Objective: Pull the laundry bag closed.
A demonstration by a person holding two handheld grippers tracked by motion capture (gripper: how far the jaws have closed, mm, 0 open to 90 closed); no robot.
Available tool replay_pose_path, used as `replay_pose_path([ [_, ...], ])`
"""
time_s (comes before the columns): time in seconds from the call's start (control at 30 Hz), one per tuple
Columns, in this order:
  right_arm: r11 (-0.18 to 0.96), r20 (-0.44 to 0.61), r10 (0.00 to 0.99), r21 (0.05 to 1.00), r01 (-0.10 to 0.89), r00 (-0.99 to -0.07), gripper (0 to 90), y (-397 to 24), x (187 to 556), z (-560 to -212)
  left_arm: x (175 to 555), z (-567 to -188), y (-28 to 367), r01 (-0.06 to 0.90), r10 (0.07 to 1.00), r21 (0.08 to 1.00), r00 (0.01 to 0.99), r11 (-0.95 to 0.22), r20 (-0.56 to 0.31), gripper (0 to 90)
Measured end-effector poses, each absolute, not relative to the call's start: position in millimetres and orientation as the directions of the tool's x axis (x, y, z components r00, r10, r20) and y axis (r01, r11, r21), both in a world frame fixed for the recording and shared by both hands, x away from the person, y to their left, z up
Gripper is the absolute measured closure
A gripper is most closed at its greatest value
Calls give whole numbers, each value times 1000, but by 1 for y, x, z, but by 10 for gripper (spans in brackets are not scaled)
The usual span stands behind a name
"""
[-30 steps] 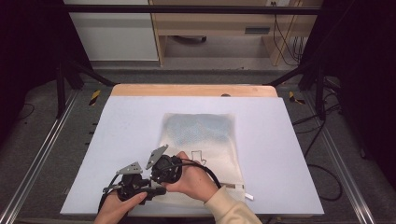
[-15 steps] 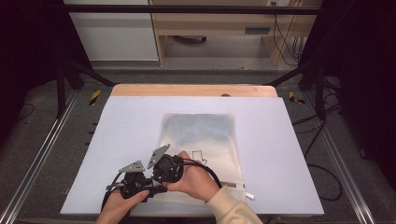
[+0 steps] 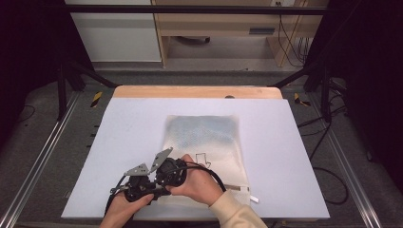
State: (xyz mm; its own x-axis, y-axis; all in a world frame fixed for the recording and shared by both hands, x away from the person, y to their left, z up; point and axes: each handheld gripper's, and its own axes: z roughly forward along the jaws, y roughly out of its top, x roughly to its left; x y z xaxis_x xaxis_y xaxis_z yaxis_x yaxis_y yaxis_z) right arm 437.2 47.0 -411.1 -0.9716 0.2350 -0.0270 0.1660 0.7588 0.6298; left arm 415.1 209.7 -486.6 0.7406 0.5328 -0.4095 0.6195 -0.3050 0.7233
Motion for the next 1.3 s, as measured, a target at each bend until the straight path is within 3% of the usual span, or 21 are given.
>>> replay_pose_path([
  [0.43, 764, -33, 224, 626, 154, -974, 818, 43, 438, -412, 416, -486, 211, 625, 540, 713, 737, -316, -407, 830],
  [1.3, 812, -57, 223, 564, 153, -973, 823, 32, 437, -417, 416, -481, 216, 633, 562, 718, 719, -289, -408, 855],
])
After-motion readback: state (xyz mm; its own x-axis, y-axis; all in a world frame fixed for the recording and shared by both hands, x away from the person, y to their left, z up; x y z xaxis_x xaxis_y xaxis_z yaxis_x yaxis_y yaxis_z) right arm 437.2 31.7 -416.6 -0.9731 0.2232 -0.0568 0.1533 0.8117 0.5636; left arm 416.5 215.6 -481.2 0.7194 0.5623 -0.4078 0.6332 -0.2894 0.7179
